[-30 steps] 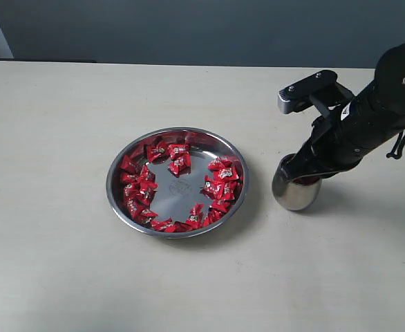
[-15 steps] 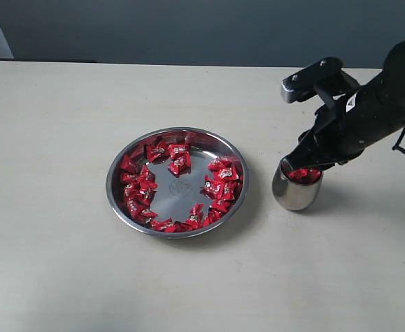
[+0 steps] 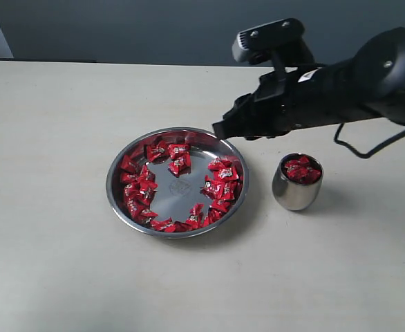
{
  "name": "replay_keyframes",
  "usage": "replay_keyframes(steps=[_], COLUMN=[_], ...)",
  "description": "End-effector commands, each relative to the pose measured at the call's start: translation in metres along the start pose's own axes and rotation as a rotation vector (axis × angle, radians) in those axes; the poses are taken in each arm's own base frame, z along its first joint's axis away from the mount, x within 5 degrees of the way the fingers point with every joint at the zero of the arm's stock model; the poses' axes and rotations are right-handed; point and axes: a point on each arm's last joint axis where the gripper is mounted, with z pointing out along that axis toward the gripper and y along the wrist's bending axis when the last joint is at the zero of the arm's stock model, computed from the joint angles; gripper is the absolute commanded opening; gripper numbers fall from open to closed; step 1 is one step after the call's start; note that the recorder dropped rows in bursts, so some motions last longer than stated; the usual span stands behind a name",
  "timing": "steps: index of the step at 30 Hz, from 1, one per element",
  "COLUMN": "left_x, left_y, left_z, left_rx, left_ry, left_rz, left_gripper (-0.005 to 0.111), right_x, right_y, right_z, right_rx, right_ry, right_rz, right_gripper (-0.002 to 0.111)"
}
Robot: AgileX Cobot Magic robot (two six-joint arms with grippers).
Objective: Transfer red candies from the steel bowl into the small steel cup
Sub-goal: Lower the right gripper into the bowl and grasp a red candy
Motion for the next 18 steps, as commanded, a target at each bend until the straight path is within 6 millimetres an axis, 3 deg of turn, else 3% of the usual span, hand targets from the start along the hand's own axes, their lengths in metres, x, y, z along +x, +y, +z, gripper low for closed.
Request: replay_keyframes(steps=[1,11,13,15,18], left_x=[0.0,0.0,0.0,0.0,0.0], left_y=[0.0,0.0,0.0,0.0,0.0], left_z=[0.0,0.0,0.0,0.0,0.0], left_rx=[0.006,0.006,0.006,0.006,0.006], left_ry=[-0.006,-0.006,-0.006,-0.006,-0.006], left_rz=[0.0,0.0,0.0,0.0,0.0], left_gripper=[0.0,0.0,0.0,0.0,0.0], right_x=[-0.007,-0.017,-0.018,-0.015,-0.011], right_y=[0.01,0.016,0.017,0.019,0.019], right_z=[0.033,0.114,0.125,0.145,0.152], right_rx=[-0.009,-0.128,-0.156,-0.199,-0.214], right_ry=[0.001,0.142,0.17,0.229,0.258], right_rz=[-0.041,-0.08,-0.096,-0.13,-0.122], right_gripper=[0.033,0.033,0.037,0.052,0.053])
